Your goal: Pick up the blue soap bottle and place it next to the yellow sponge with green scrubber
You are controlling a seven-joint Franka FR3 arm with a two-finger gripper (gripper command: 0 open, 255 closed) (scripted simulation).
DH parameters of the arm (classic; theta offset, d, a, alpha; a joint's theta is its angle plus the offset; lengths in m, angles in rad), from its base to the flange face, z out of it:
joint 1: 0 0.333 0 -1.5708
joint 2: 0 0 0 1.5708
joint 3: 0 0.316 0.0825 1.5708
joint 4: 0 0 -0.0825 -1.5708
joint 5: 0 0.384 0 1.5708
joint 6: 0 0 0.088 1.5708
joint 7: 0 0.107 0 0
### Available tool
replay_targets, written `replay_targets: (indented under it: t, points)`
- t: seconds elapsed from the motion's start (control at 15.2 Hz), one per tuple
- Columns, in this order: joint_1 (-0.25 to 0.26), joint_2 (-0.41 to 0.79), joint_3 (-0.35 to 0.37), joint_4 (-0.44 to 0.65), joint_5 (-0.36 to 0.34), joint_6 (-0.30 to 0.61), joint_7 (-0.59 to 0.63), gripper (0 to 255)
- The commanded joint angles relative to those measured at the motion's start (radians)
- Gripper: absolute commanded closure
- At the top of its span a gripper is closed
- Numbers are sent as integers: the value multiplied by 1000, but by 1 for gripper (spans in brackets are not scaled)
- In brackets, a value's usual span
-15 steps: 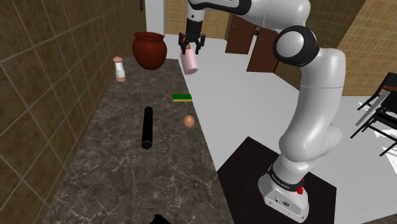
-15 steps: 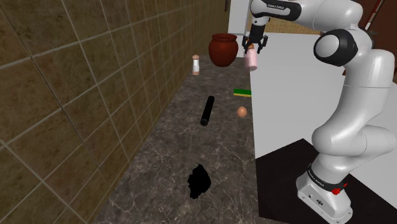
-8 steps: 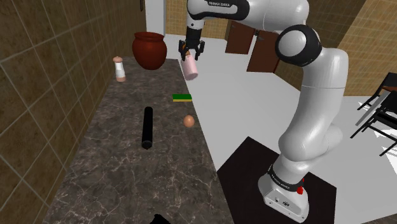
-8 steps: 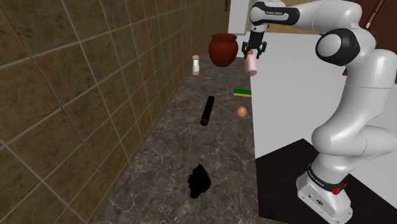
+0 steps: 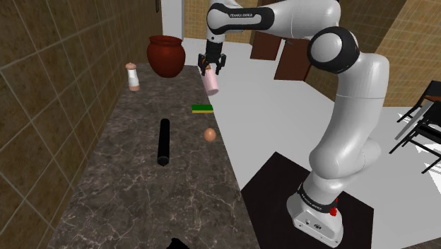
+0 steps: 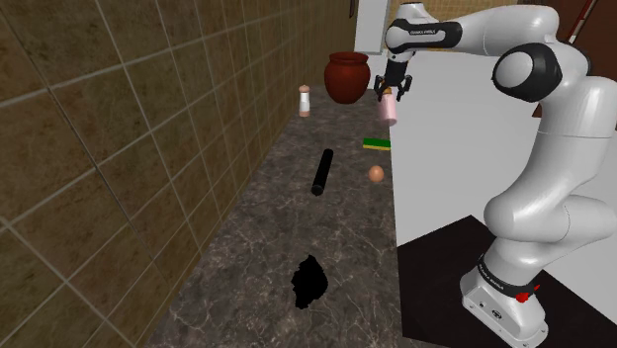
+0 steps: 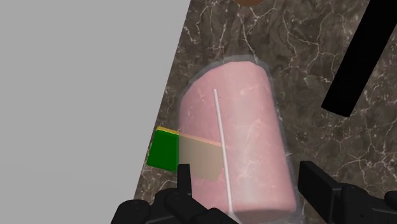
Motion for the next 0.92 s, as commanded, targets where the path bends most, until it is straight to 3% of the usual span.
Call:
replay_targets:
  t: [0.0,0.86]
  points:
    - [-3,-4,-1,-34,1,31,1,255]
    - [-10,14,-8,-185,-12,198,12,255]
